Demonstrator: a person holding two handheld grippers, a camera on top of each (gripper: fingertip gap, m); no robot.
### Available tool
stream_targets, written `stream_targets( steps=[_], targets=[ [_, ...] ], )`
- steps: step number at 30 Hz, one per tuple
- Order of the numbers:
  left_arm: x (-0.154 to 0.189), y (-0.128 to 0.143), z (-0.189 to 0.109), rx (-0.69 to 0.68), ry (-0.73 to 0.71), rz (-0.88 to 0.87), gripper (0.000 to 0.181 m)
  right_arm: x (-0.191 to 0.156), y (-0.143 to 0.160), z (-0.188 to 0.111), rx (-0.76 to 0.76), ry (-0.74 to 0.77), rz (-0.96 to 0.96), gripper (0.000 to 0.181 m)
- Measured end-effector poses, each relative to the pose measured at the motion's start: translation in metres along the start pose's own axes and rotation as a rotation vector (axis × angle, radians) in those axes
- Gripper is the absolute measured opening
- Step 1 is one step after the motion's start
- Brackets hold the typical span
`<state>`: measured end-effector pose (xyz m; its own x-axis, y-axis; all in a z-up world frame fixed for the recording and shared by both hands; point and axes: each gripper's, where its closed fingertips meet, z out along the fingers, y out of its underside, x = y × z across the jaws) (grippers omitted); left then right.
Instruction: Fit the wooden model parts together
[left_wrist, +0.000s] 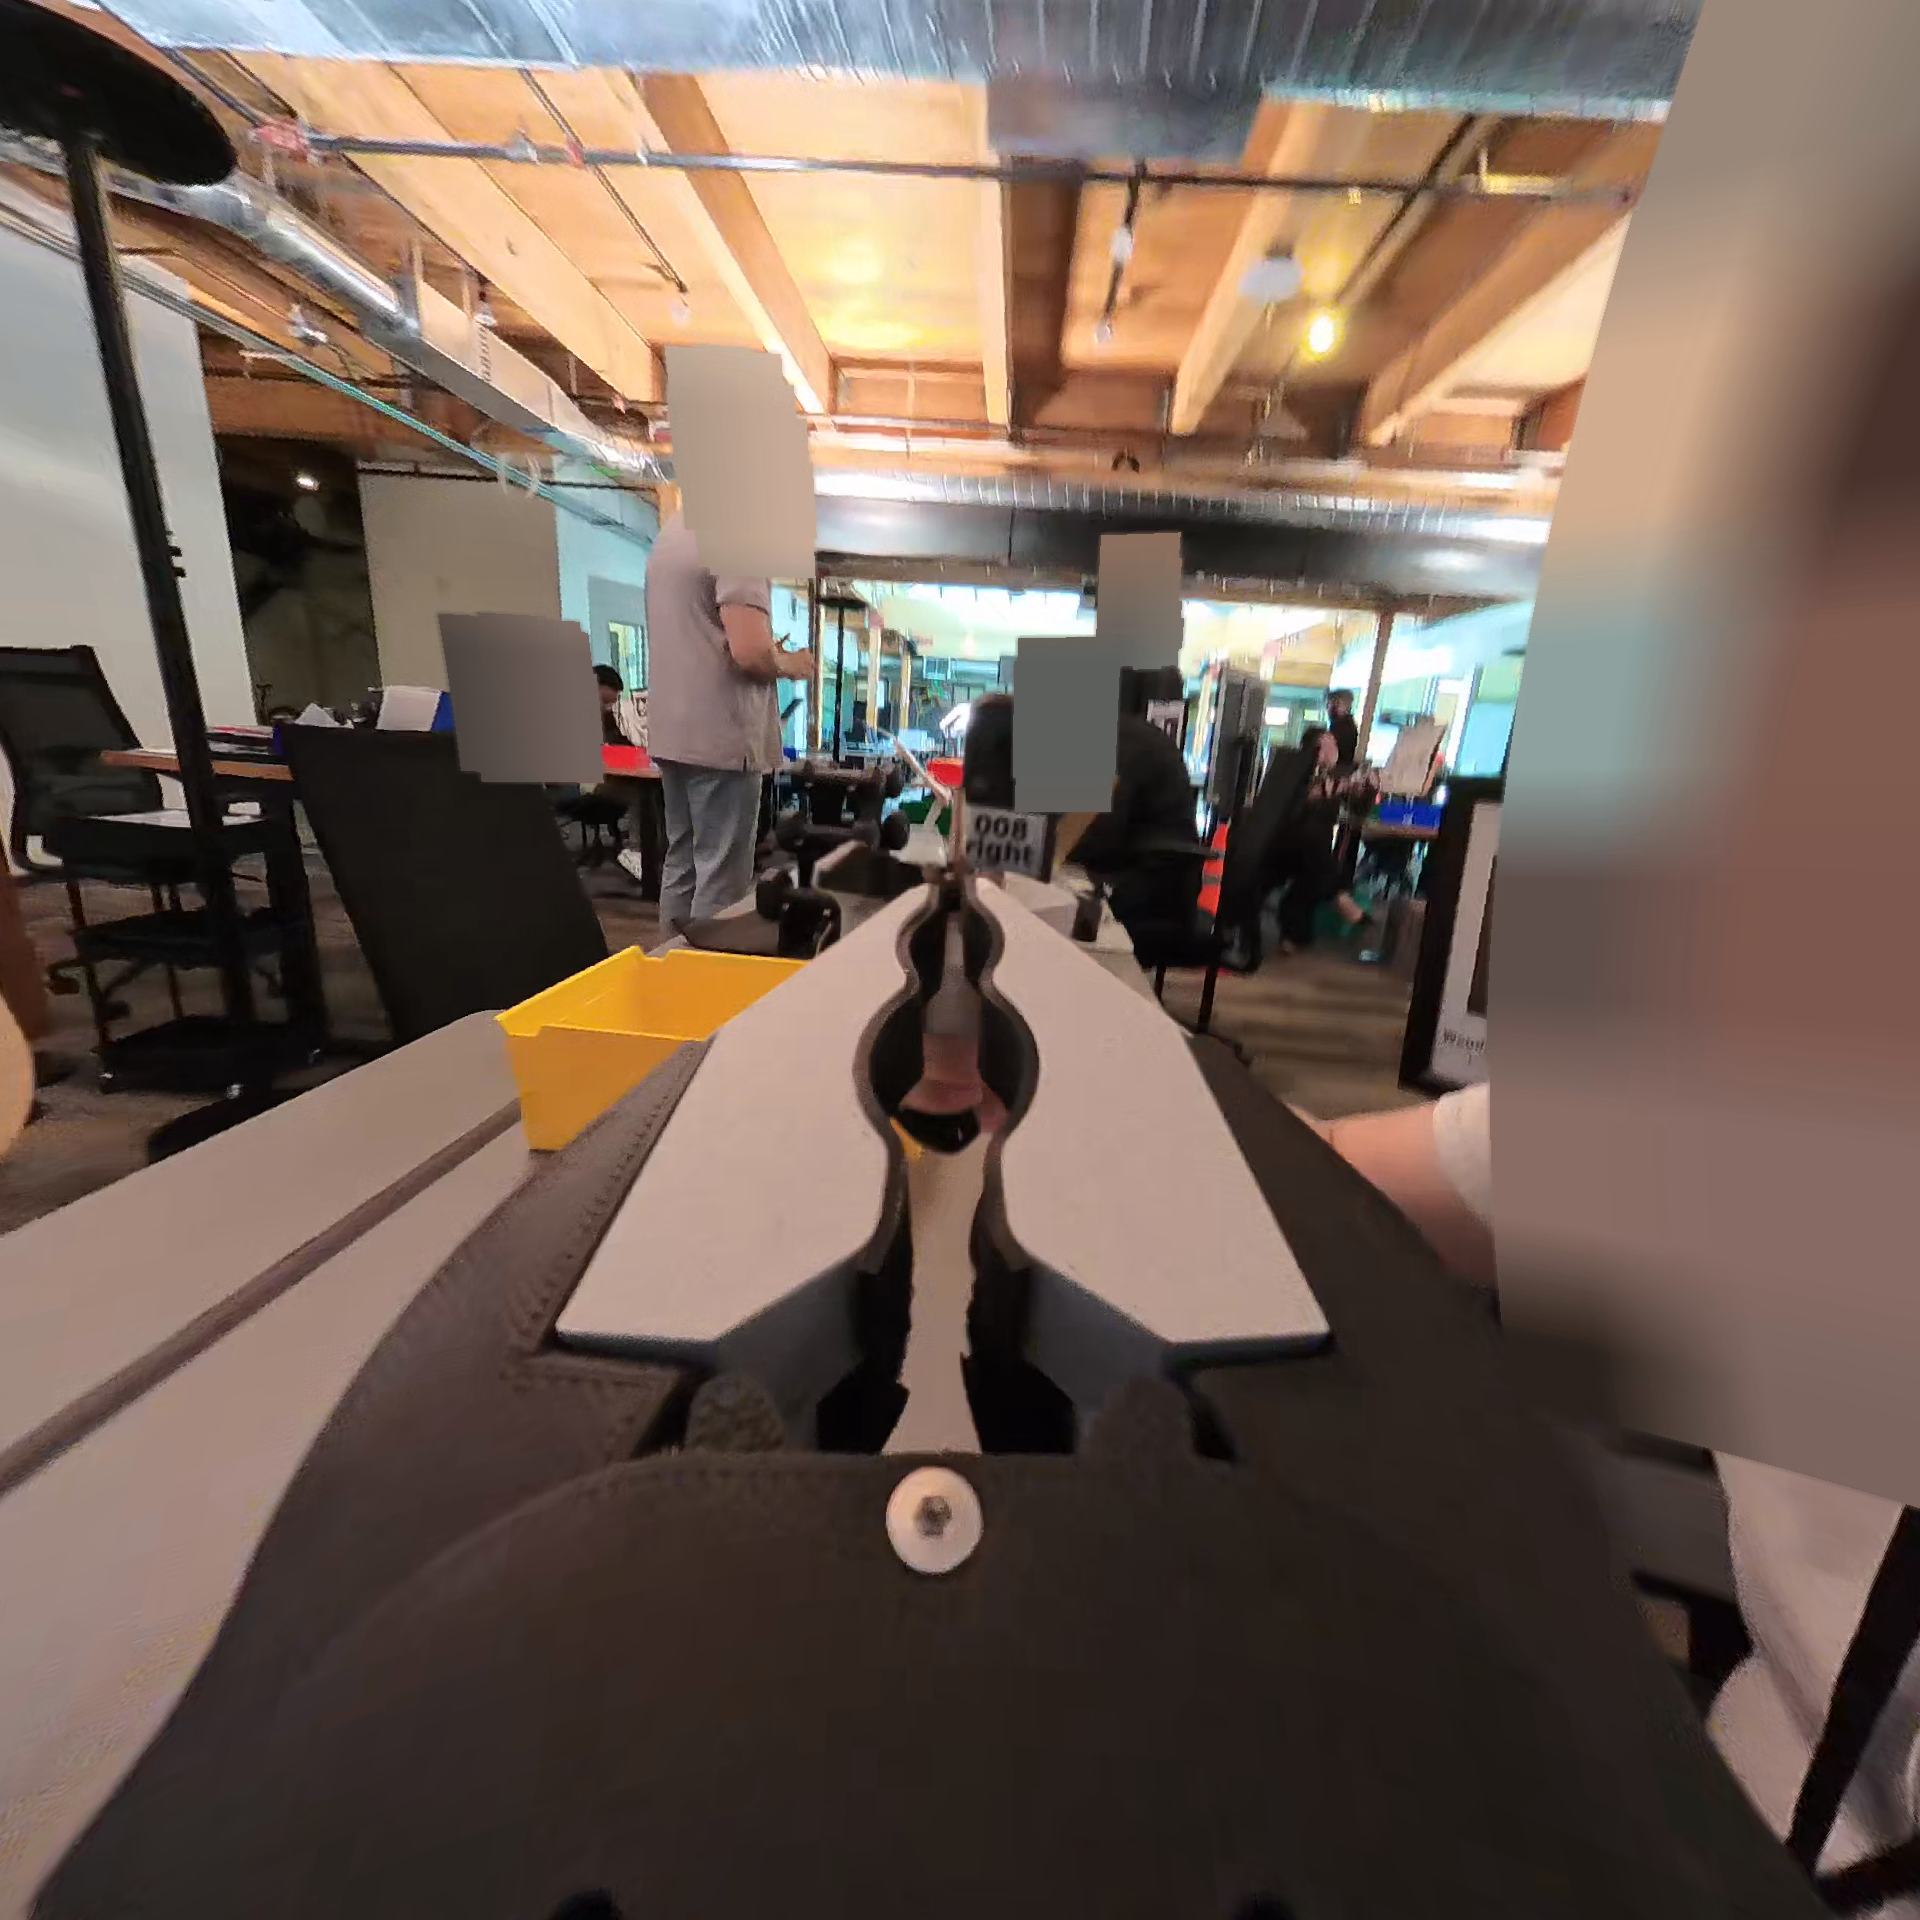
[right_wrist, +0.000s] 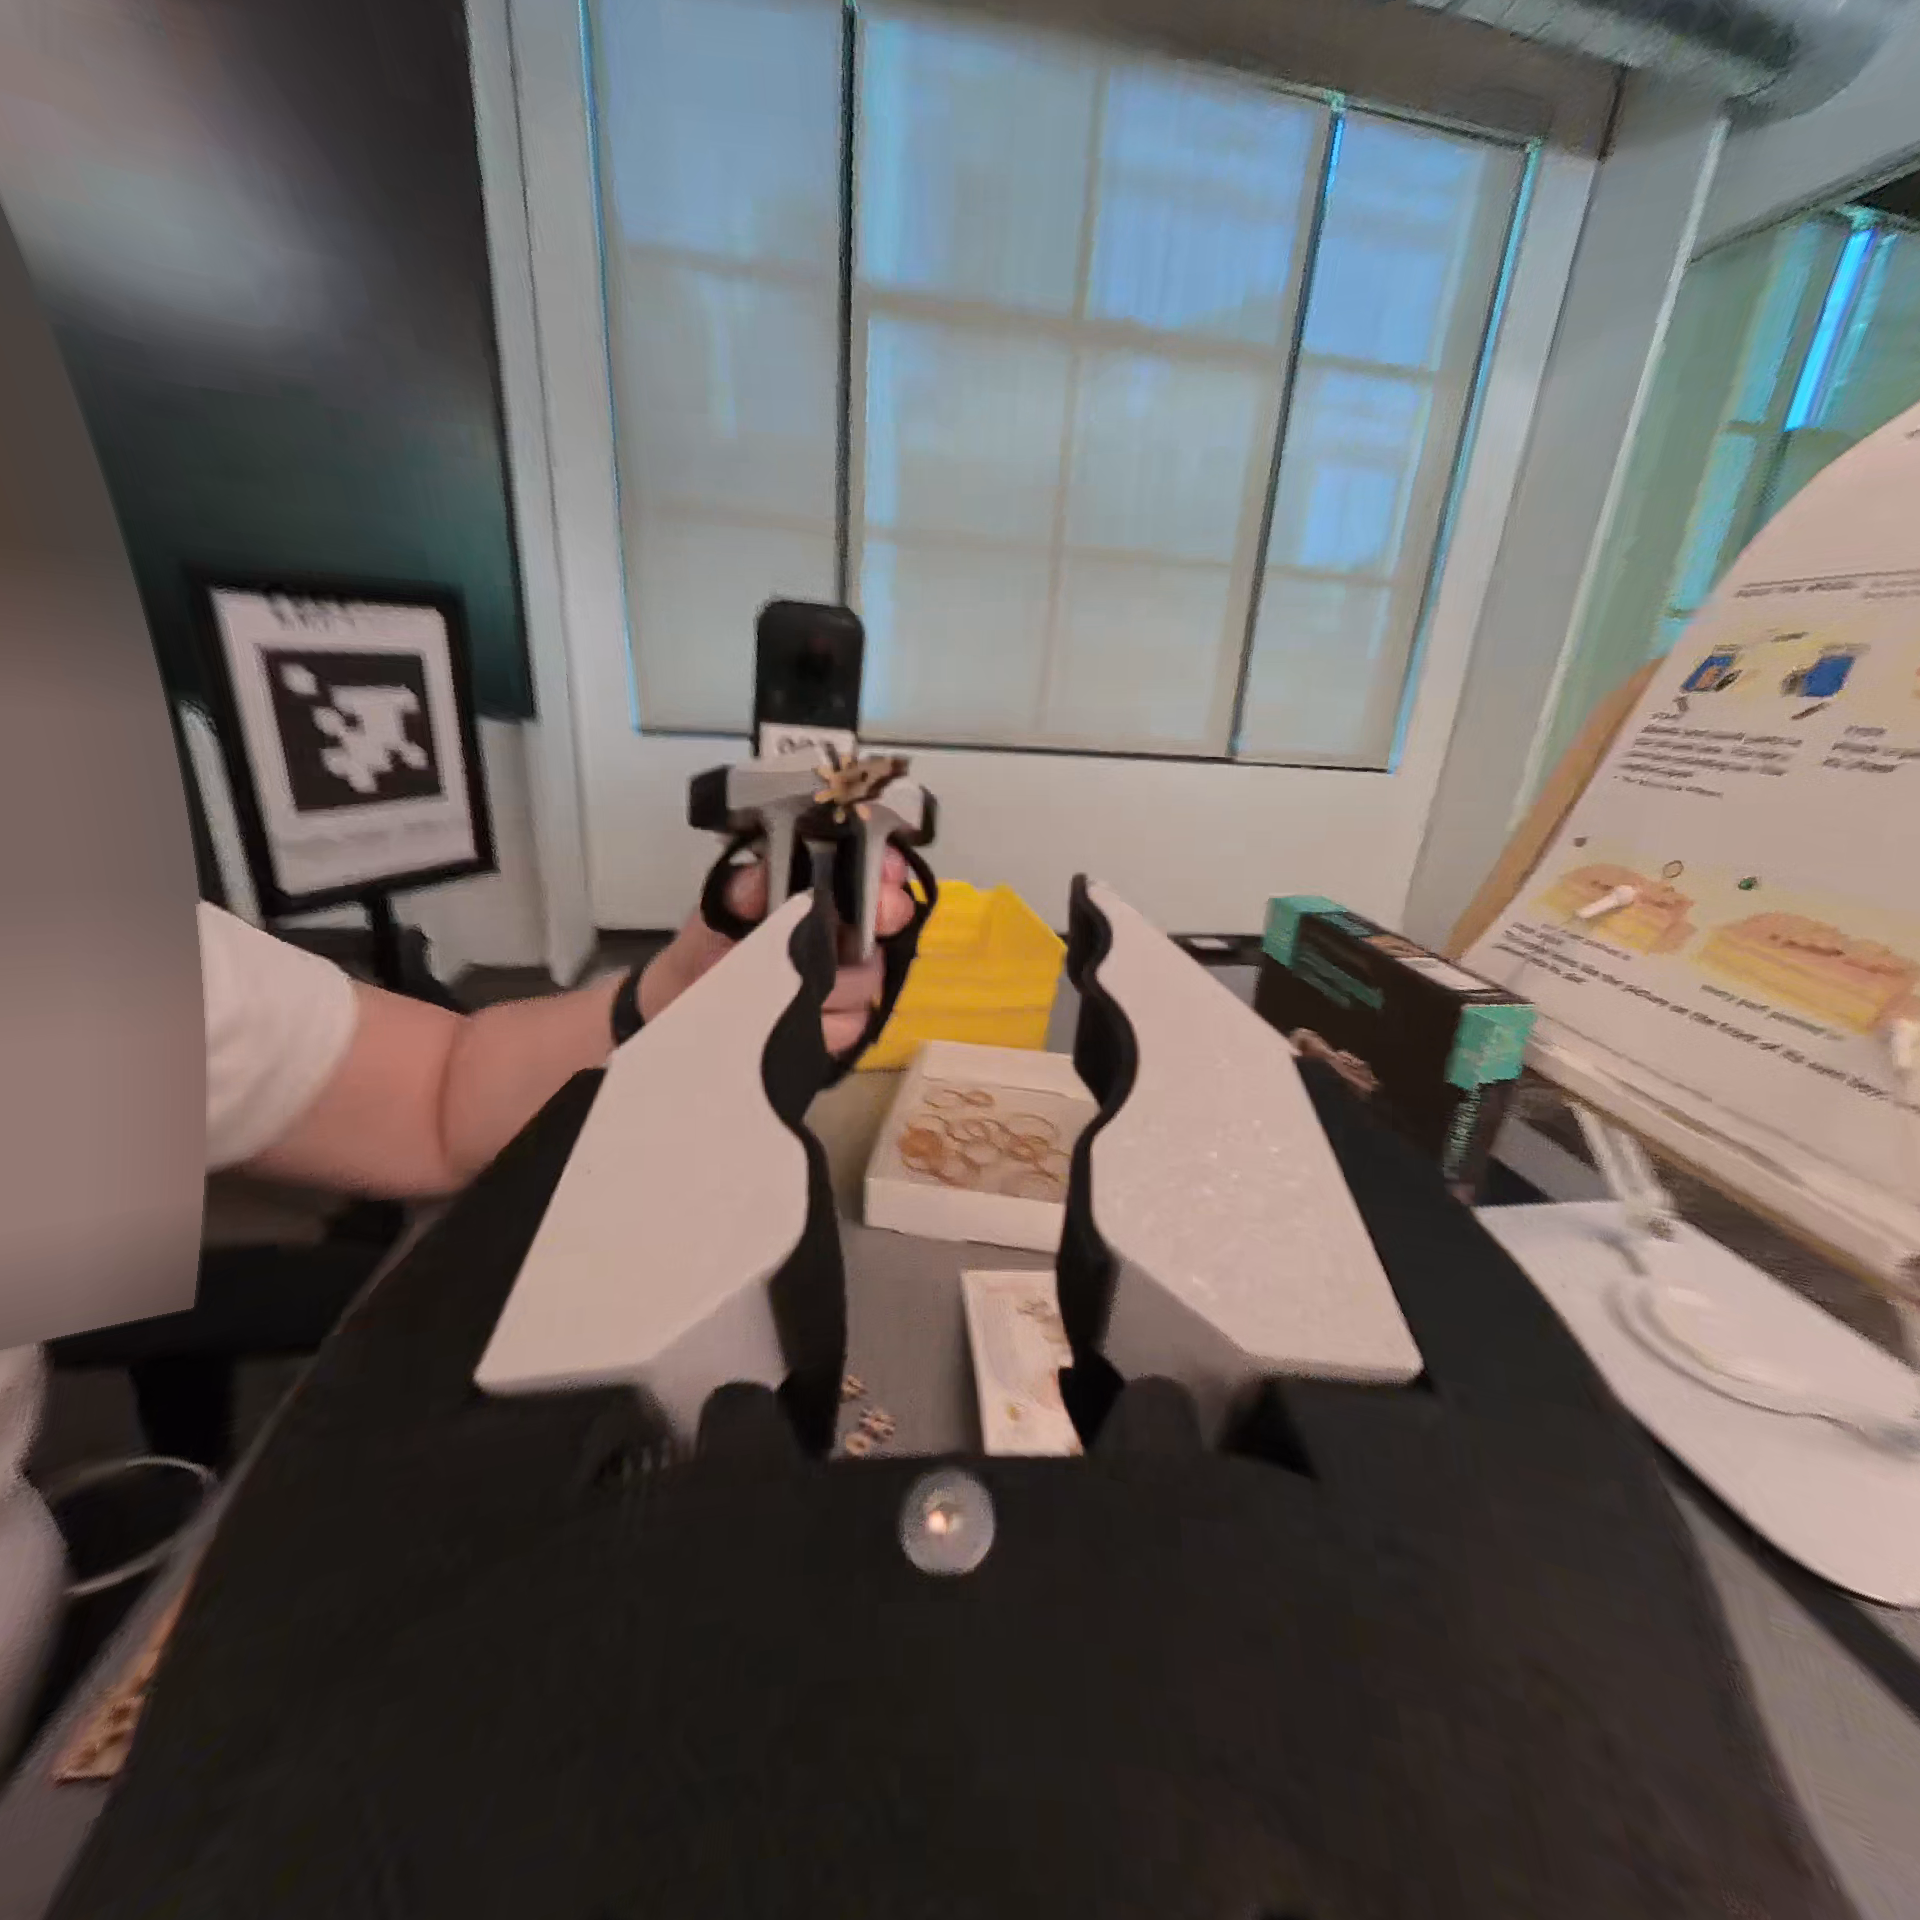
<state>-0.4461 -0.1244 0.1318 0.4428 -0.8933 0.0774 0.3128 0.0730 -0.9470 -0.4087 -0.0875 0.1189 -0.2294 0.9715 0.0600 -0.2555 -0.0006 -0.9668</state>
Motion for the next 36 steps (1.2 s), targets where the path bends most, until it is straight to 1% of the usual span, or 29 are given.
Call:
stream_targets(
  steps=[3,5,7,10,12,13,14,22,26,30,33,36],
  targets=[
    [-0.005,0.0,0.003,0.073,-0.039,-0.058,0.0,-0.013,0.003,0.006,0.052,-0.109,0.126,0.042],
    [-0.002,0.006,0.008,0.091,-0.03,-0.099,0.0,-0.024,0.006,0.014,0.07,-0.149,0.175,0.039],
    [0.002,0.015,0.014,0.078,-0.03,-0.106,0.0,-0.029,0.004,0.019,0.098,-0.14,0.198,0.029],
    [0.008,0.024,0.021,0.05,-0.029,-0.082,0.0,-0.029,-0.004,0.017,0.169,-0.117,0.235,0.011],
    [0.01,0.022,0.021,0.064,-0.03,-0.082,0.0,-0.029,0.0,0.018,0.143,-0.128,0.255,0.002],
    [0.01,0.022,0.021,0.069,-0.03,-0.084,0.0,-0.031,0.004,0.02,0.111,-0.141,0.259,0.003],
    [0.009,0.023,0.021,0.061,-0.034,-0.081,0.0,-0.03,0.004,0.02,0.116,-0.14,0.269,0.001],
    [0.012,0.023,0.022,0.046,-0.046,-0.023,0.0,-0.03,0.002,0.019,0.129,-0.168,0.331,0.0],
    [0.011,0.024,0.022,0.032,-0.053,0.003,0.0,-0.03,0.004,0.018,0.112,-0.179,0.362,0.001],
    [0.014,0.025,0.022,-0.002,-0.051,0.057,0.0,-0.032,0.004,0.017,0.087,-0.184,0.337,0.001],
    [0.016,0.027,0.022,-0.029,-0.051,0.091,0.0,-0.034,0.005,0.017,0.058,-0.174,0.28,0.002],
    [0.018,0.029,0.023,-0.065,-0.037,0.093,0.0,-0.037,0.007,0.015,0.022,-0.189,0.237,0.002]
  ],
)
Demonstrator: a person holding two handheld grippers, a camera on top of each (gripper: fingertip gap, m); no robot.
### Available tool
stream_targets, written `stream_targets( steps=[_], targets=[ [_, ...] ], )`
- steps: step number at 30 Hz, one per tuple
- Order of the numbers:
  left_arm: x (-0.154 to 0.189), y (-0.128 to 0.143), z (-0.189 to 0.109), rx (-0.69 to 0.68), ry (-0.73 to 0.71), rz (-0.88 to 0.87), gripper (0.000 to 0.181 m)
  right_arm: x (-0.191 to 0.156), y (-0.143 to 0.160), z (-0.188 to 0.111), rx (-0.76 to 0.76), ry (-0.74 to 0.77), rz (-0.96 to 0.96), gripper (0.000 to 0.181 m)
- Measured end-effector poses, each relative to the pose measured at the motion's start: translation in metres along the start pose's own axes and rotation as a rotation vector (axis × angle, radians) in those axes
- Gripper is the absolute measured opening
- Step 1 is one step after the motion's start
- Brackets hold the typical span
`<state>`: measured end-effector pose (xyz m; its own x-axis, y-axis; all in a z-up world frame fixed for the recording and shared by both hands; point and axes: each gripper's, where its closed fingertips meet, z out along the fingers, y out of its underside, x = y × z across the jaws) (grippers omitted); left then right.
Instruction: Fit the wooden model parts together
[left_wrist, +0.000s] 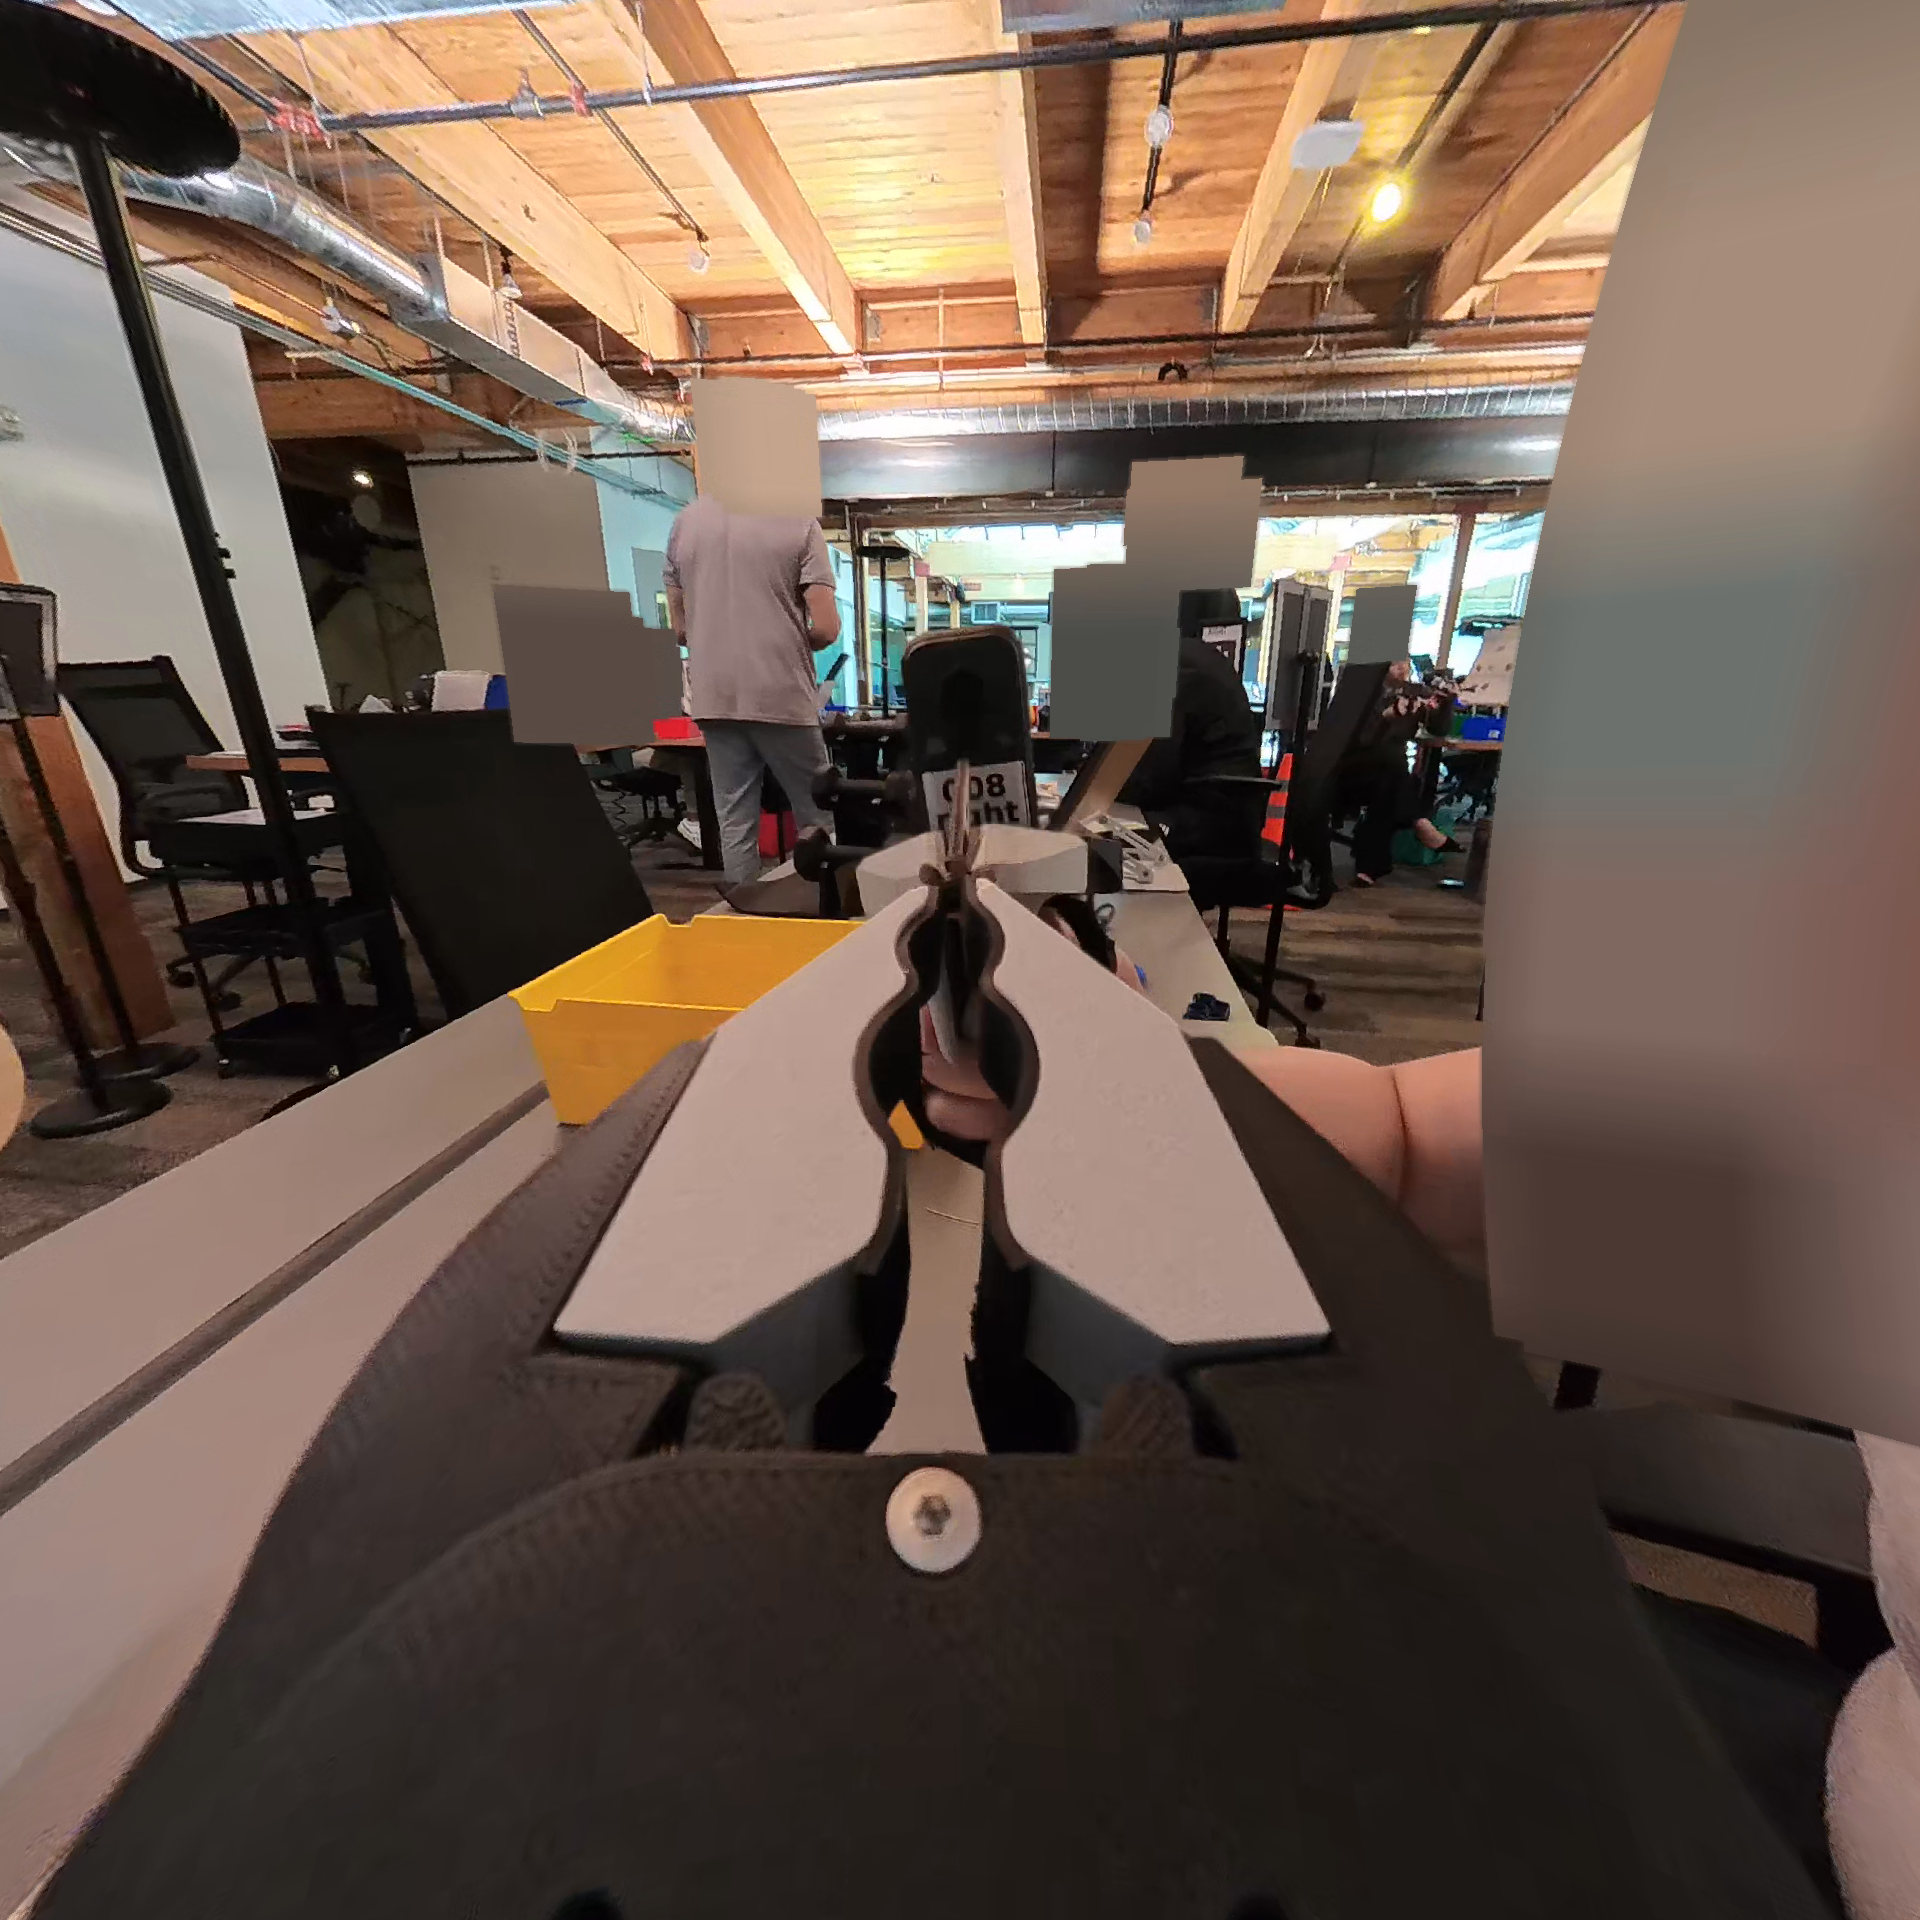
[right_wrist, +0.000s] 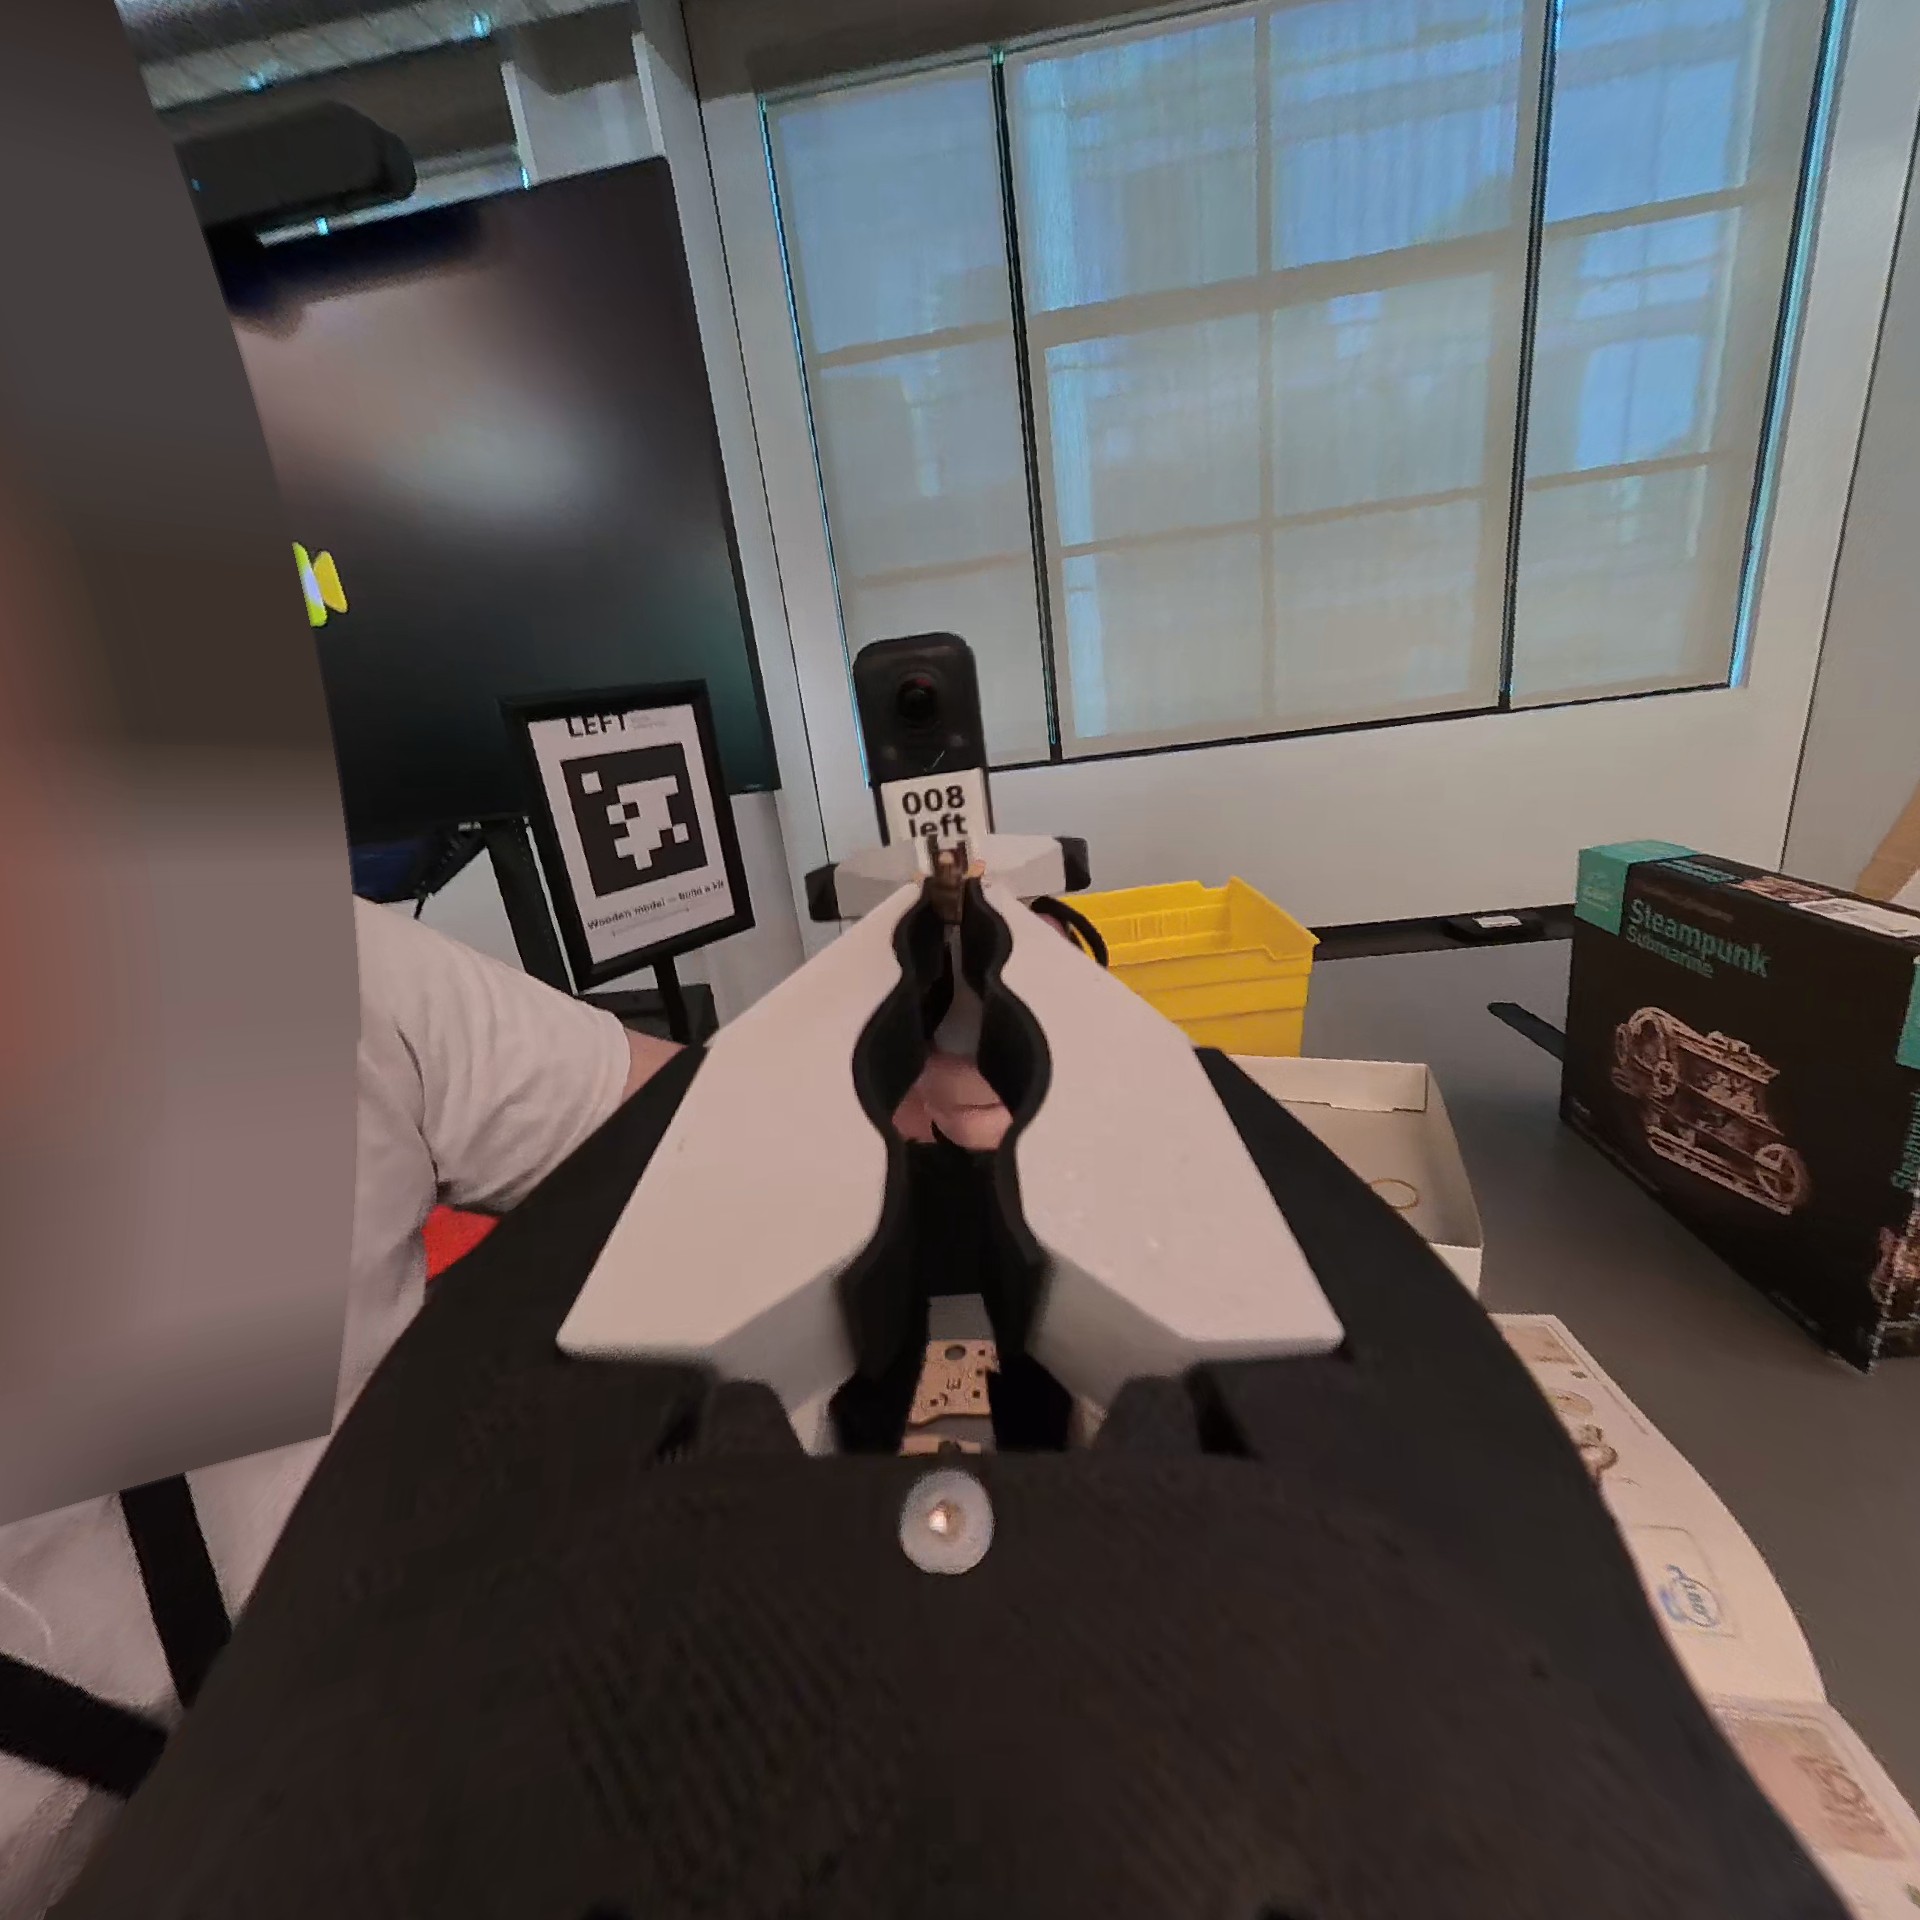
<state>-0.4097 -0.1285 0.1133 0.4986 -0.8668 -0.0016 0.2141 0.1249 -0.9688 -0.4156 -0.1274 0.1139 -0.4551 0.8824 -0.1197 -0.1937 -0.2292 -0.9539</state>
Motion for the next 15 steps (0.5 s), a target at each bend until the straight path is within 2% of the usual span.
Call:
stream_targets(
  steps=[15],
  targets=[
    [-0.005,0.015,-0.003,-0.157,0.002,-0.003,0.0,0.006,0.015,-0.003,-0.171,0.045,-0.081,0.002]
  ],
)
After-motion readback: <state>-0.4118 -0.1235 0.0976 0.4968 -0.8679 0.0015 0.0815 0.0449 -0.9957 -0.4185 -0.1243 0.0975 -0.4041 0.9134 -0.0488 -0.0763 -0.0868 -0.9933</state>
